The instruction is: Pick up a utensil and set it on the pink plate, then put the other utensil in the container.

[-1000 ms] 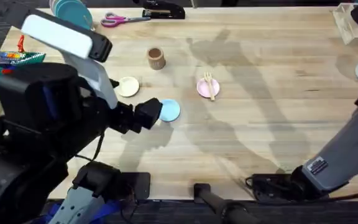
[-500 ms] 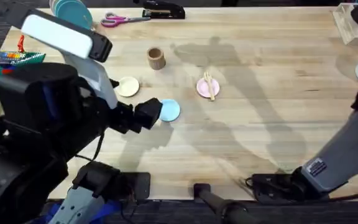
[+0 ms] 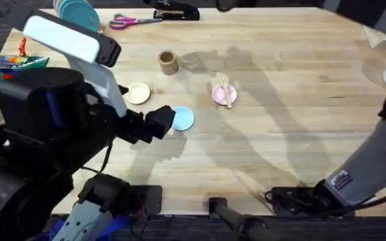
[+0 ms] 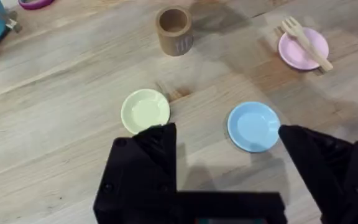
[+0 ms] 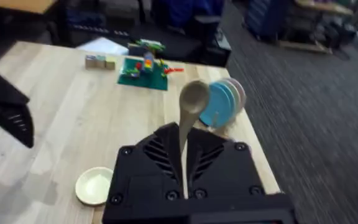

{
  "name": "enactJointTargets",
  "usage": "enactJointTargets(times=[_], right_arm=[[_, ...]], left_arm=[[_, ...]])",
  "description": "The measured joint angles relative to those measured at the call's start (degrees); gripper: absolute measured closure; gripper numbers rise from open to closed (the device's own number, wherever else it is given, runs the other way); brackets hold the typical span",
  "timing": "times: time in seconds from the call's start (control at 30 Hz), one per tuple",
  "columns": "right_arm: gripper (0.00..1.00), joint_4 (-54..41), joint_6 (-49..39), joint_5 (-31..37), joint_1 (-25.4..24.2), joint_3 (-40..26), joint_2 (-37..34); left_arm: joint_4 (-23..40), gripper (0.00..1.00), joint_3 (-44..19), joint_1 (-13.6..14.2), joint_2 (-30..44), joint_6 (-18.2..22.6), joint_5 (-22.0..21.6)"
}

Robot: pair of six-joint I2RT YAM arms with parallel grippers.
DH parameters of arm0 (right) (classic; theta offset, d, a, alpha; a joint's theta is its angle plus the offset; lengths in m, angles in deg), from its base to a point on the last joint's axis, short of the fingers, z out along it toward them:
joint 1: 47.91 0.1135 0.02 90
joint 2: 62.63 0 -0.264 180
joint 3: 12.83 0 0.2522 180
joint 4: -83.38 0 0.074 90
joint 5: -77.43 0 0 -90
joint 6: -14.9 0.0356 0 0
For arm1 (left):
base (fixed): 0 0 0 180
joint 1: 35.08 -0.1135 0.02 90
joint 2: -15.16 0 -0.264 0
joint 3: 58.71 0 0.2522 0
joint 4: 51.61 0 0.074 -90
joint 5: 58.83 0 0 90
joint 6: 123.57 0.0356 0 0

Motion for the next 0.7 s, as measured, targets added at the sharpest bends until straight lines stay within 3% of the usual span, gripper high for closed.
enactJointTargets(times=[0.3,0.7], right_arm=[[0.968,12.7,1.9,-6.5,-0.1,9.1,0.0],[0.968,22.6,2.1,-11.7,-0.2,10.1,-2.2]], left_arm=[[0.0,0.007,0.0,0.0,0.0,0.0,0.0],[0.0,0.007,0.0,0.0,0.0,0.0,0.0]])
